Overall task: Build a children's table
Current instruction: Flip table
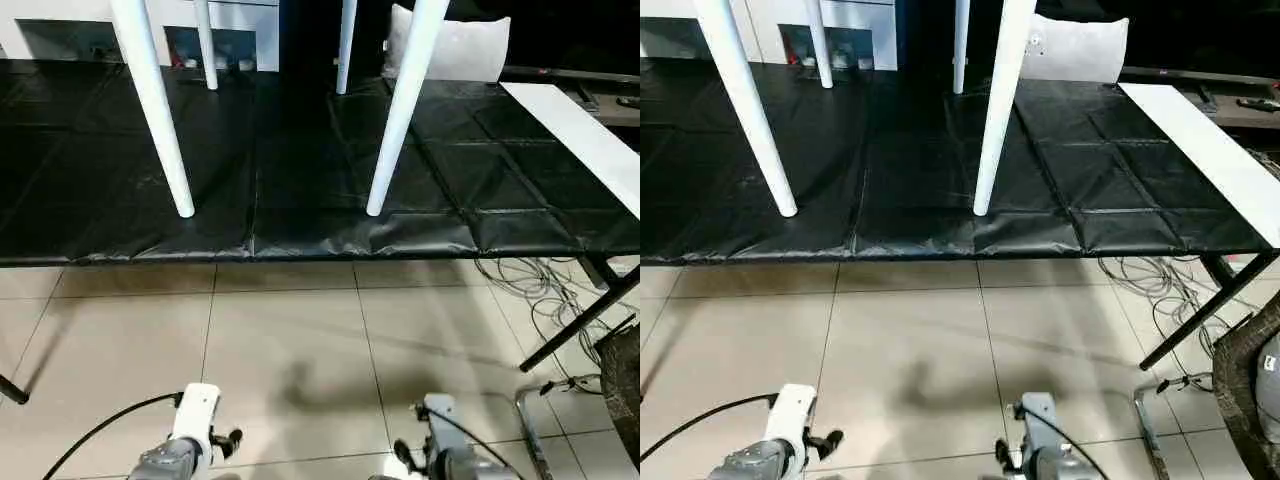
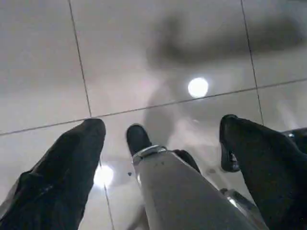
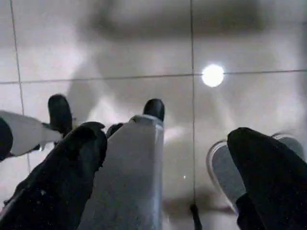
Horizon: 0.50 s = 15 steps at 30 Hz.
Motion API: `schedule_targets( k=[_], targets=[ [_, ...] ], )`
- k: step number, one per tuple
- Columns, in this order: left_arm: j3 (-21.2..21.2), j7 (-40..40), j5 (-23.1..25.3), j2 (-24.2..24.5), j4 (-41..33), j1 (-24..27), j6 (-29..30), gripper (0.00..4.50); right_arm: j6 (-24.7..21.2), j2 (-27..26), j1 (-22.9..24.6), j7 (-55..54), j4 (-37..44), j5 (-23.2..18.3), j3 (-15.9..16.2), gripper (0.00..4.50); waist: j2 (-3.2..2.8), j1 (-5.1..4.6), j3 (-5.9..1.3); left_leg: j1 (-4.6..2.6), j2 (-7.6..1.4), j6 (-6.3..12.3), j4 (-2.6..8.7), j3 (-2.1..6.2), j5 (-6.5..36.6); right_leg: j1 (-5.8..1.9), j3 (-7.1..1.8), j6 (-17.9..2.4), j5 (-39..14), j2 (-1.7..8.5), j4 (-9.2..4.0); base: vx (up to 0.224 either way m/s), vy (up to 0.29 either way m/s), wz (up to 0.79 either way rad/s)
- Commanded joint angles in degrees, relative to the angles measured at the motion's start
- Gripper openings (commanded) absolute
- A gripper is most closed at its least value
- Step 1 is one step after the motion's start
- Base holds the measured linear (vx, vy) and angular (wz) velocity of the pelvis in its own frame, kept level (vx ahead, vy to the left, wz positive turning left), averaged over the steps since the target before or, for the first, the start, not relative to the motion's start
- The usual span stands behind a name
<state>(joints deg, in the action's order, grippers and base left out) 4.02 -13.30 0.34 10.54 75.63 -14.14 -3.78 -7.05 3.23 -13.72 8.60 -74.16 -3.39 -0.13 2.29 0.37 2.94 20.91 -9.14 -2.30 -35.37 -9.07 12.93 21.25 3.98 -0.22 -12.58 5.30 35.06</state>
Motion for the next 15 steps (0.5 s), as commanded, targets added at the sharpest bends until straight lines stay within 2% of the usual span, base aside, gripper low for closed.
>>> schedule_targets(
  k=[1, 3, 5, 6, 7, 8, 15],
  targets=[
    [0.2, 0.0, 0.3, -0.5, 0.9, 0.1, -0.3, 4.49, 0.6, 0.3, 0.1, -0.3, -0.3, 0.6, -0.4, 4.50, -1.17, 0.20, -2.55, -0.29, -5.01, -0.77, 6.38, 1.79, 17.2, -1.31, -3.49, -14.7, -7.4, 4.96, -4.32, 0.000, 0.000, 0.00],
    [0.1, -0.1, 0.8, -0.6, 1.2, 0.3, 0.0, 4.49, 1.1, 0.3, 0.4, -0.3, -0.4, 0.3, -1.0, 4.50, -1.20, 0.26, -2.72, -0.24, -5.04, 0.98, 6.18, 1.43, 13.0, -1.50, -3.43, -15.9, -1.1, 4.80, -3.73, 0.000, 0.000, 0.00],
    [0.5, -0.4, 0.5, -0.8, 1.3, 0.6, 0.2, 4.49, 1.2, 0.4, 0.7, -0.1, -0.5, 0.6, -0.9, 4.50, -1.41, 0.35, -2.75, -0.26, -5.00, 1.99, 6.04, 1.21, 11.8, -1.60, -3.42, -16.5, 0.4, 4.89, -3.61, 0.000, 0.000, 0.00],
    [0.4, -0.5, 0.6, -0.9, 1.4, 0.8, 0.4, 4.49, 1.3, 0.5, 0.8, 0.2, -0.6, 0.9, -0.6, 4.50, -1.23, 0.34, -2.72, -0.25, -4.99, 2.46, 6.02, 1.08, 11.8, -1.63, -3.44, -16.7, -0.1, 4.90, -3.68, 0.000, 0.000, 0.00],
    [0.1, -0.5, 0.9, -0.9, 1.5, 1.0, 0.4, 4.49, 1.3, 0.6, 0.9, 0.3, -0.6, 1.0, -0.5, 4.50, -1.50, 0.43, -2.70, -0.30, -4.98, 2.50, 6.02, 1.06, 12.1, -1.60, -3.46, -16.8, -0.6, 4.93, -3.75, 0.000, 0.000, 0.00],
    [-0.1, -0.6, 1.1, -1.0, 1.6, 1.1, 0.3, 4.49, 1.4, 0.6, 0.9, 0.4, -0.6, 1.1, -0.4, 4.50, -1.45, 0.41, -2.64, -0.37, -5.09, 2.44, 6.05, 0.98, 12.7, -1.53, -3.51, -16.8, -1.7, 4.96, -3.93, 0.000, 0.000, 0.00],
    [0.4, -1.0, 1.2, -1.2, 1.8, 1.8, -0.2, 4.49, 1.6, 0.6, 1.3, 1.2, -0.9, 1.6, -0.5, 4.50, -1.61, 0.33, -2.45, -0.51, -5.18, 1.22, 6.29, 0.94, 16.3, -1.15, -3.65, -15.9, -7.5, 4.90, -4.52, 0.000, 0.000, 0.00]
  ],
)
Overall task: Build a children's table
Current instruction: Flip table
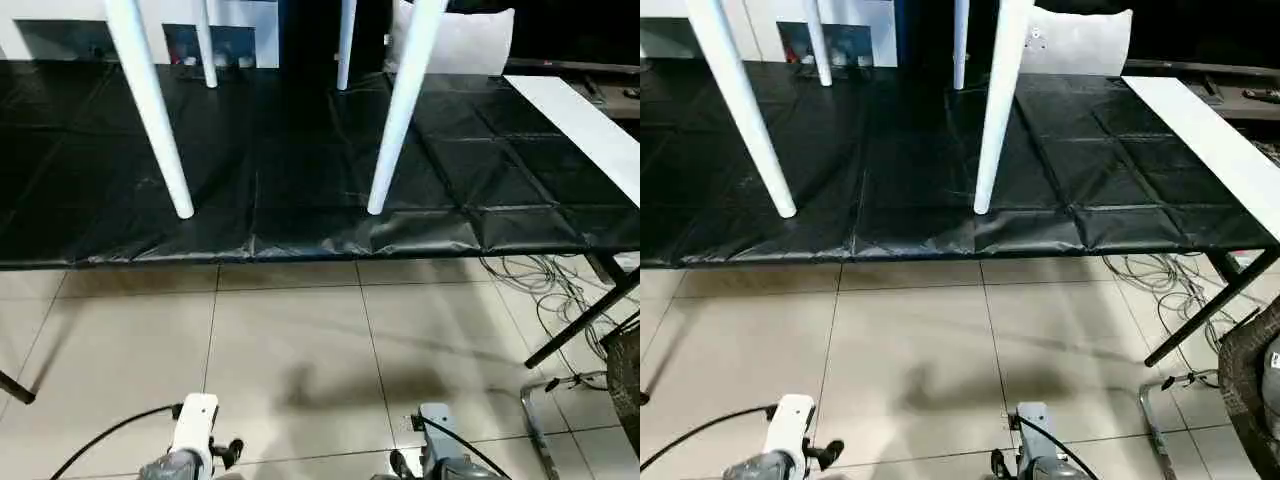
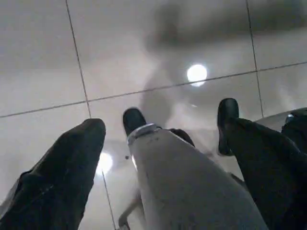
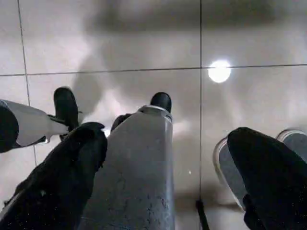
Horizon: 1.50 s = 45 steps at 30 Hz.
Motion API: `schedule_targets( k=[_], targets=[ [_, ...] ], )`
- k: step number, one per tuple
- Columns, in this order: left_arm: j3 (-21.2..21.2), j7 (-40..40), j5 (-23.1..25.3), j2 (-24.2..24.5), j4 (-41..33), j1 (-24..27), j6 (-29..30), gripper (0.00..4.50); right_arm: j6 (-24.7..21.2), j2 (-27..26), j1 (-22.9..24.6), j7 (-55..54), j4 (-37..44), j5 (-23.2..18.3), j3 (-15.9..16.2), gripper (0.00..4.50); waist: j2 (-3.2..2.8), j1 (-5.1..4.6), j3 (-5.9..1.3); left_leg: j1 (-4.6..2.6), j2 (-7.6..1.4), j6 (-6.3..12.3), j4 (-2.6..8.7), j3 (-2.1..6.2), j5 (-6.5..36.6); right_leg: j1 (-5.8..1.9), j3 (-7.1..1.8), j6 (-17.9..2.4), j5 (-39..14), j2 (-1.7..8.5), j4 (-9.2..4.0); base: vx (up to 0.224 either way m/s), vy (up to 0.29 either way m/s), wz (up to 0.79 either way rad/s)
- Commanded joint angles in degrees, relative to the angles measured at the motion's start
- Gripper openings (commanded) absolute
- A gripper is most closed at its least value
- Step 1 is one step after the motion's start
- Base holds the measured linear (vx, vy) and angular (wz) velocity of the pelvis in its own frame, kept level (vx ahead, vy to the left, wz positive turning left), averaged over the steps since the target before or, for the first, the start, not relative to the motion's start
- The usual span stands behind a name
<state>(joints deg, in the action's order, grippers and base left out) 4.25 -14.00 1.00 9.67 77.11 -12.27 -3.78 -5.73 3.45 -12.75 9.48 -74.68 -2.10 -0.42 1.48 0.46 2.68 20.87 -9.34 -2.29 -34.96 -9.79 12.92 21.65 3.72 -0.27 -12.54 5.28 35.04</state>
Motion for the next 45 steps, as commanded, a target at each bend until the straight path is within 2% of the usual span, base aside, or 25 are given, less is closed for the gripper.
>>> schedule_targets(
  k=[1, 10, 16, 29, 45],
  targets=[
    [0.1, -0.3, 0.5, -0.3, 0.3, -0.1, -0.2, 4.49, 0.3, 0.4, 0.4, 0.3, -0.3, 0.3, -0.2, 4.50, -0.84, 0.21, -2.19, -0.50, -4.99, 1.08, 5.91, 1.67, 16.4, -1.49, -3.39, -15.7, -7.7, 4.87, -4.54, 0.000, 0.000, 0.00],
    [0.1, -0.3, 0.5, -0.3, 0.3, -0.1, -0.2, 4.49, 0.3, 0.4, 0.4, 0.3, -0.3, 0.3, -0.2, 4.50, -0.86, 0.23, -2.30, -0.38, -4.95, 1.70, 5.88, 1.54, 15.0, -1.55, -3.36, -16.1, -5.3, 4.84, -4.33, 0.000, 0.000, 0.00],
    [0.1, -0.3, 0.5, -0.3, 0.3, -0.1, -0.2, 4.49, 0.3, 0.4, 0.4, 0.3, -0.3, 0.3, -0.2, 4.50, -0.90, 0.22, -2.20, -0.47, -5.01, 1.26, 5.98, 1.57, 16.1, -1.40, -3.40, -15.7, -7.3, 4.88, -4.59, 0.000, 0.000, 0.00],
    [0.1, -0.3, 0.5, -0.3, 0.3, -0.1, -0.2, 4.49, 0.3, 0.4, 0.4, 0.3, -0.3, 0.3, -0.2, 4.50, -0.87, 0.18, -2.22, -0.37, -5.01, 1.47, 6.01, 1.52, 15.5, -1.41, -3.41, -15.8, -6.4, 4.84, -4.53, 0.000, 0.000, 0.00],
    [0.1, -0.3, 0.5, -0.3, 0.3, -0.1, -0.2, 4.49, 0.3, 0.4, 0.4, 0.3, -0.3, 0.3, -0.2, 4.50, -0.86, 0.16, -2.10, -0.42, -5.03, 1.17, 6.11, 1.50, 16.4, -1.24, -3.49, -15.4, -8.2, 4.89, -4.80, 0.000, 0.000, 0.00]
  ],
)
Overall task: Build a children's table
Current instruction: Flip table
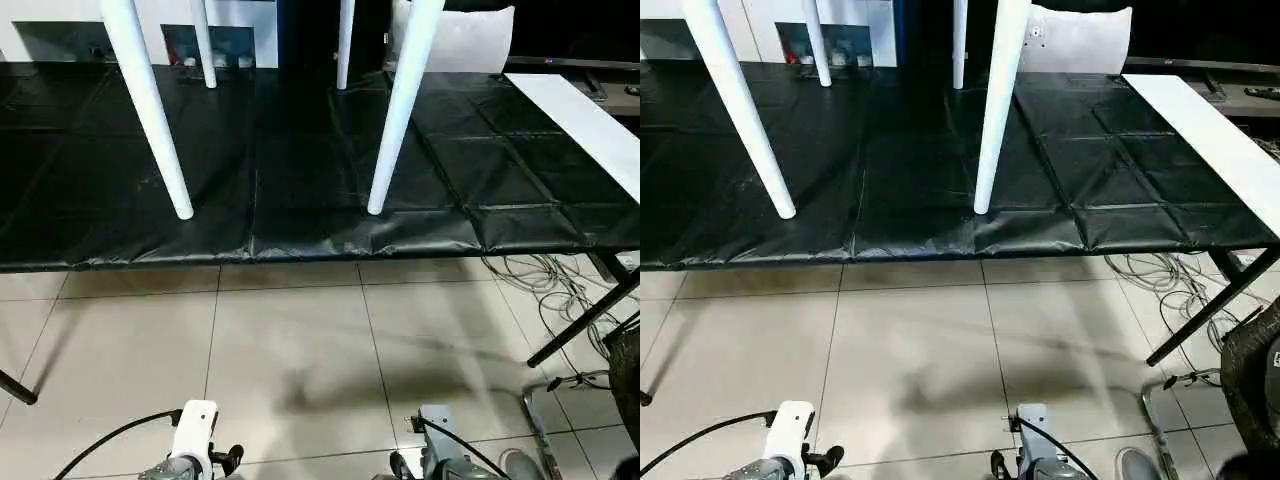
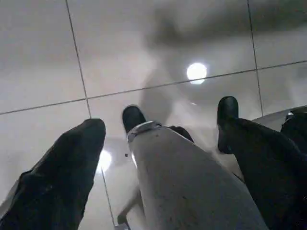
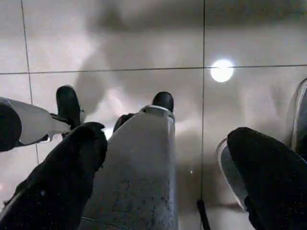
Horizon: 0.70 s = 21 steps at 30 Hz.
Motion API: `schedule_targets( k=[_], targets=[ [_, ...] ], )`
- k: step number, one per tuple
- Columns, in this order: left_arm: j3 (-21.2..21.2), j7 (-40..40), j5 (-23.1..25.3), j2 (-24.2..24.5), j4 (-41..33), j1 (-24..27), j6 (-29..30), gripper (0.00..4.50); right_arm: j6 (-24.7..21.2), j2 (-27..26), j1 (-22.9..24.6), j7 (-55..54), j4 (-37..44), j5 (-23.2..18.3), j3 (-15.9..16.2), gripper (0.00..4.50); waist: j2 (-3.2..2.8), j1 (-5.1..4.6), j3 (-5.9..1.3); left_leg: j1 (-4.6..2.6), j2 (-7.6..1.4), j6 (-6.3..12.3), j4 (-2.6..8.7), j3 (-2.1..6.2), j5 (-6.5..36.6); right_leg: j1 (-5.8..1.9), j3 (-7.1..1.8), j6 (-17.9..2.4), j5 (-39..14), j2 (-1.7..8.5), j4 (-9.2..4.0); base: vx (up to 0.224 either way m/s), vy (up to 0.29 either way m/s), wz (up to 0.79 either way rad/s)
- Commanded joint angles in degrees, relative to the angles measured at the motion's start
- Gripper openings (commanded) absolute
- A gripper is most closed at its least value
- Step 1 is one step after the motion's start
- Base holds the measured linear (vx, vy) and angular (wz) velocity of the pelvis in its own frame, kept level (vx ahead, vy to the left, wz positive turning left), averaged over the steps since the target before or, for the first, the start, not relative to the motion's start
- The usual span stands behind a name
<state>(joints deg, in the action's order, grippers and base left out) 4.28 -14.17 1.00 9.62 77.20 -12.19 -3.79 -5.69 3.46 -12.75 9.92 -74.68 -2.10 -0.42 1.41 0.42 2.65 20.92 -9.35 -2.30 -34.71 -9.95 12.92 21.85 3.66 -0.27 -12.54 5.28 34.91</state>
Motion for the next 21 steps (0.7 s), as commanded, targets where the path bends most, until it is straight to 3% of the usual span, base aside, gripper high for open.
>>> schedule_targets(
  k=[1, 8, 21],
  targets=[
    [0.1, -0.1, 0.5, -0.2, 0.2, -0.2, -0.2, 4.49, 0.3, 0.4, 0.4, -0.1, -0.4, 0.3, -0.2, 4.50, -0.79, 0.20, -2.07, -0.48, -5.02, 1.18, 5.86, 1.64, 16.4, -1.44, -3.42, -15.5, -8.1, 4.87, -4.66, 0.000, 0.000, 0.00],
    [0.1, -0.1, 0.5, -0.2, 0.2, -0.2, -0.2, 4.49, 0.3, 0.4, 0.4, -0.1, -0.4, 0.3, -0.2, 4.50, -0.76, 0.22, -2.13, -0.42, -5.01, 1.67, 5.79, 1.56, 15.3, -1.53, -3.41, -15.9, -6.4, 4.87, -4.51, 0.000, 0.000, 0.00],
    [0.1, -0.1, 0.5, -0.2, 0.2, -0.2, -0.2, 4.49, 0.3, 0.4, 0.4, -0.1, -0.4, 0.3, -0.2, 4.50, -0.76, 0.19, -2.04, -0.46, -5.05, 1.20, 5.92, 1.61, 16.4, -1.41, -3.45, -15.4, -8.2, 4.87, -4.71, 0.000, 0.000, 0.00]
  ],
)
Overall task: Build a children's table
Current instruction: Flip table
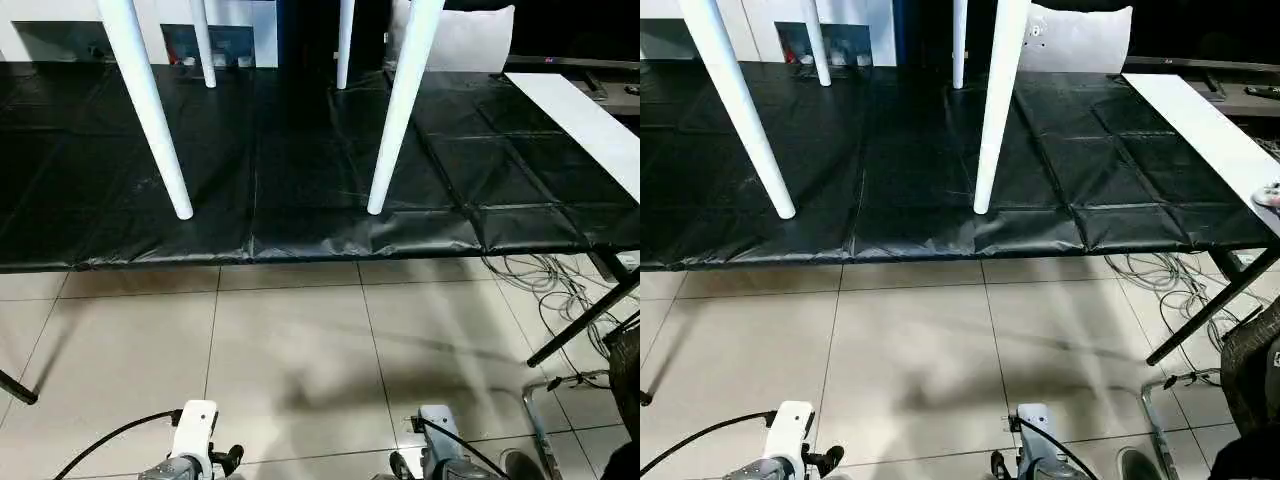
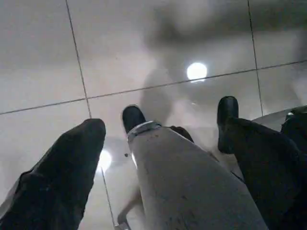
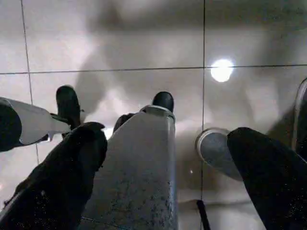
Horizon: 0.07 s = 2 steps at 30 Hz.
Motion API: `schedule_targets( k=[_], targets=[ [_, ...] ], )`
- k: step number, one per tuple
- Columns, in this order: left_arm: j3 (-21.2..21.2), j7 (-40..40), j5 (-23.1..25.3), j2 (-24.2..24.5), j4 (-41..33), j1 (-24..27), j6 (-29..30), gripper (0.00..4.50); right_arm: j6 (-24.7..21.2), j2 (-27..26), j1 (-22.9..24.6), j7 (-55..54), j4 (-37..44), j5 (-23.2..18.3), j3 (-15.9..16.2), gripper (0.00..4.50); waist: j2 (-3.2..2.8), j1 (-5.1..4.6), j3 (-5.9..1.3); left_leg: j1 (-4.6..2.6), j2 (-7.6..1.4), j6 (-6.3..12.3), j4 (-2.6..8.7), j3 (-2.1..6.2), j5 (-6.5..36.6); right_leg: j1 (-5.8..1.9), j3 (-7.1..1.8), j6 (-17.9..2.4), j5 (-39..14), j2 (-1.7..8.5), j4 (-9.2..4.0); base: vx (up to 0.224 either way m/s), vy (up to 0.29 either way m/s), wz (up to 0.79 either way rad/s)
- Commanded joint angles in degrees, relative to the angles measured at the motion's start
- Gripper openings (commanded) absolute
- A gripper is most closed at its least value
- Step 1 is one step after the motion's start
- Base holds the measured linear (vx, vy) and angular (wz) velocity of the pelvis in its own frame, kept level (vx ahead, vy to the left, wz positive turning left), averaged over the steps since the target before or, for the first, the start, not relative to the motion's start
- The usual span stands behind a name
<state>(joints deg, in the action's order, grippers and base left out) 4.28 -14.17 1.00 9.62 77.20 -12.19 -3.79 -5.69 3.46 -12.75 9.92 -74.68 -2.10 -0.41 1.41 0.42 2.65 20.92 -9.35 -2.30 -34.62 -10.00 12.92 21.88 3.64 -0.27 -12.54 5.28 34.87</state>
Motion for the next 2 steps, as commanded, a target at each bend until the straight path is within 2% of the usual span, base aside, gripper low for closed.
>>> schedule_targets(
  k=[1, 2],
  targets=[
    [0.1, -0.1, 0.5, -0.2, 0.2, -0.2, -0.2, 4.49, 0.3, 0.4, 0.4, -0.1, -0.3, 0.3, -0.2, 4.50, -0.75, 0.21, -2.07, -0.48, -5.02, 1.22, 5.80, 1.63, 16.3, -1.44, -3.44, -15.5, -8.0, 4.89, -4.67, 0.000, 0.000, 0.00],
    [0.1, -0.1, 0.5, -0.2, 0.2, -0.2, -0.2, 4.49, 0.3, 0.4, 0.4, -0.1, -0.3, 0.3, -0.2, 4.50, -0.76, 0.20, -2.03, -0.42, -5.03, 1.29, 5.83, 1.64, 16.2, -1.46, -3.44, -15.5, -8.0, 4.88, -4.66, 0.000, 0.000, 0.00]
  ],
)
